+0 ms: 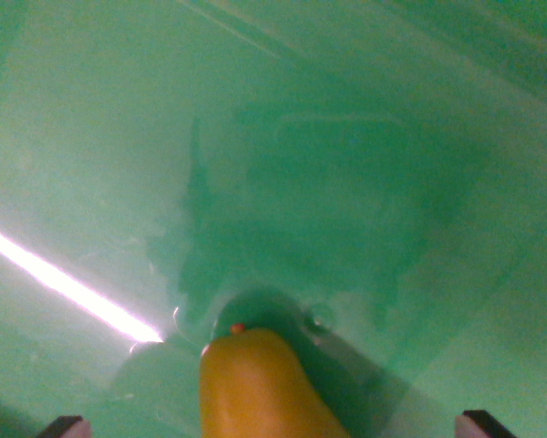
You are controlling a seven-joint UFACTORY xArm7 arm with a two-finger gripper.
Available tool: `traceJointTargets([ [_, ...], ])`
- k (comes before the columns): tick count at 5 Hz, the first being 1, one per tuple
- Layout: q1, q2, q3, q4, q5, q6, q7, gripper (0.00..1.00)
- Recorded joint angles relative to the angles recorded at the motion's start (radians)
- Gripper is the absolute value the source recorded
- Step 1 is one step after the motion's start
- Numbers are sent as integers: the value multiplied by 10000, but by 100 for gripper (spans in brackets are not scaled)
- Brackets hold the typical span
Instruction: Pick fruit
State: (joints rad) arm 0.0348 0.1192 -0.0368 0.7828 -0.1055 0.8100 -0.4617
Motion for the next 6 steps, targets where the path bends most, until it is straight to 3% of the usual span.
traceJointTargets([
  [1,0,0,0,0,0,0,0,0],
  [2,-19,30,-45,-284,-15,-281,-183,0],
  [3,-19,30,-45,-284,-15,-281,-183,0],
  [4,-36,56,-85,-528,-28,-524,-340,0],
  [5,-36,56,-85,-528,-28,-524,-340,0],
  [6,-49,76,-116,-722,-38,-715,-465,0],
])
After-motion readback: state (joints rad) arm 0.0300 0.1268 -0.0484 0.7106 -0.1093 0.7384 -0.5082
